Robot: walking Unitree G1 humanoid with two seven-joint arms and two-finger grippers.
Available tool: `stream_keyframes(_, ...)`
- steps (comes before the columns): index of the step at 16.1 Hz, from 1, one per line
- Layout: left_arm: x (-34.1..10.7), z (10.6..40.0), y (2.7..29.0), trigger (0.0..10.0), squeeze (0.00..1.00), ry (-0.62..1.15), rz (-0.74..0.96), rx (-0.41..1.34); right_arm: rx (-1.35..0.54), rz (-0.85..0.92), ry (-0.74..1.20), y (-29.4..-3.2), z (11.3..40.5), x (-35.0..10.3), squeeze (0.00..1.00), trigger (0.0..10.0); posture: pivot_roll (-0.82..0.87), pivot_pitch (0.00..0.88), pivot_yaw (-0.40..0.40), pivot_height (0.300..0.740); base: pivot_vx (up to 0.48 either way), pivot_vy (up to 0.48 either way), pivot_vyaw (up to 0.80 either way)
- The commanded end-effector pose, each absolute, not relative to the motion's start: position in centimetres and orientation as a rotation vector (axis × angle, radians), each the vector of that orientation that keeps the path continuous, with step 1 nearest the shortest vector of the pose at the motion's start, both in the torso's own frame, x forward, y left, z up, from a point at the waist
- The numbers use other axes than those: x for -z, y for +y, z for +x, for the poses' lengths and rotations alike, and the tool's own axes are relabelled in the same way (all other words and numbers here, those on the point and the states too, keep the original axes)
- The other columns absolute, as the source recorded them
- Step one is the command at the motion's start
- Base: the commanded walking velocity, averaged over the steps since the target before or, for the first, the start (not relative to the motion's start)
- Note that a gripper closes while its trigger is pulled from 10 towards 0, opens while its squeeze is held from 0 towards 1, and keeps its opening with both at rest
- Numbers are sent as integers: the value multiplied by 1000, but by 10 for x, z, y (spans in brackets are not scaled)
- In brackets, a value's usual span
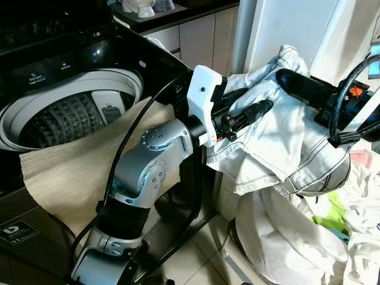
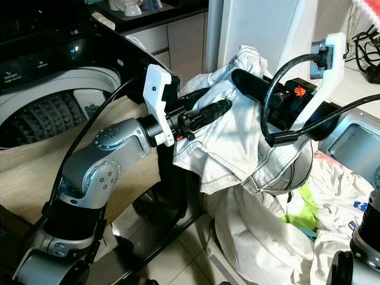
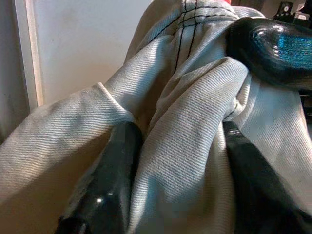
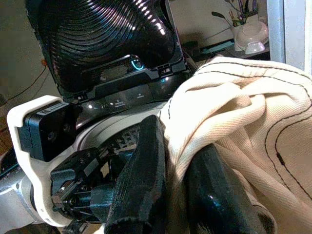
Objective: Clothes washing
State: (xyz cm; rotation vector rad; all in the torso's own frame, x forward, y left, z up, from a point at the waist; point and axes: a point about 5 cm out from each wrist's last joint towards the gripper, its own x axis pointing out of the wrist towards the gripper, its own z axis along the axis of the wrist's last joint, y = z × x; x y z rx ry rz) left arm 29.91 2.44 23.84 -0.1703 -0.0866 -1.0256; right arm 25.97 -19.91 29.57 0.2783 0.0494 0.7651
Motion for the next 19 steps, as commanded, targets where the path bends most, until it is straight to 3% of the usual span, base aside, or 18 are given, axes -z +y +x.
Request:
stream_keyframes(1, -233, 302, 30, 0, 0, -54, -163, 999, -833, 253, -40, -191, 251, -311, 0, 0, -122, 0, 53, 740, 0, 0, 0)
stream_keyframes(7, -233, 300, 31, 0, 0, -61, -184, 1013, -815, 249, -55, -189, 251, -312, 0, 0, -125, 0, 67, 740, 0, 0, 0)
stream_keyframes(8, -234, 300, 31, 0, 0, -65, -187, 1010, -814, 247, -65, -188, 251, -313, 0, 4118, -124, 0, 69, 740, 0, 0, 0)
stream_keyframes(9, -235, 301, 33, 0, 0, -76, -199, 998, -809, 251, -84, -187, 252, -315, 784, 10000, -123, 0, 71, 740, 0, 0, 0)
stream_keyframes(10, -238, 302, 35, 0, 0, -90, -215, 984, -804, 259, -98, -188, 252, -316, 1000, 10000, -123, 0, 72, 740, 0, 0, 0)
stream_keyframes(13, -255, 314, 56, 0, 0, -189, -276, 876, -824, 261, -109, -188, 249, -319, 1000, 10000, -121, 0, 73, 740, 0, 0, 0)
stream_keyframes(16, -273, 331, 97, 0, 0, -267, -214, 728, -803, 224, -114, -191, 247, -321, 1000, 10000, -118, 0, 69, 740, 0, 0, 0)
stream_keyframes(17, -288, 338, 116, 0, 0, -327, -167, 650, -807, 198, -111, -190, 245, -320, 0, 10000, -118, 0, 69, 740, 0, 0, 0)
stream_keyframes(19, -331, 348, 157, 0, 0, -493, -64, 429, -851, 188, -126, -184, 240, -321, 0, 10000, -112, 0, 62, 740, 0, 0, 0)
